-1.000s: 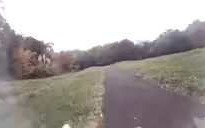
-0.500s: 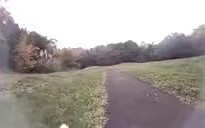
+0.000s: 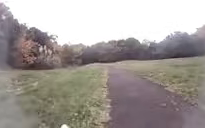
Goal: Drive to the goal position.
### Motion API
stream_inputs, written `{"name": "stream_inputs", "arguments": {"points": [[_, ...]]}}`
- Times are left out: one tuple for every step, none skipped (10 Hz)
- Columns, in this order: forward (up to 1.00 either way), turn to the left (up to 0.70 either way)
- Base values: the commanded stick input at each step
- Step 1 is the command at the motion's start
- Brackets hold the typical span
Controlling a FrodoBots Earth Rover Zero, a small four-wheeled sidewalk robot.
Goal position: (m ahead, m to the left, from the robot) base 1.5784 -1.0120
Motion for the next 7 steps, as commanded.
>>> {"name": "stream_inputs", "arguments": {"points": [[1.00,0.00],[1.00,-0.01],[1.00,-0.06],[1.00,-0.12],[1.00,-0.23],[1.00,-0.34],[1.00,-0.40]]}}
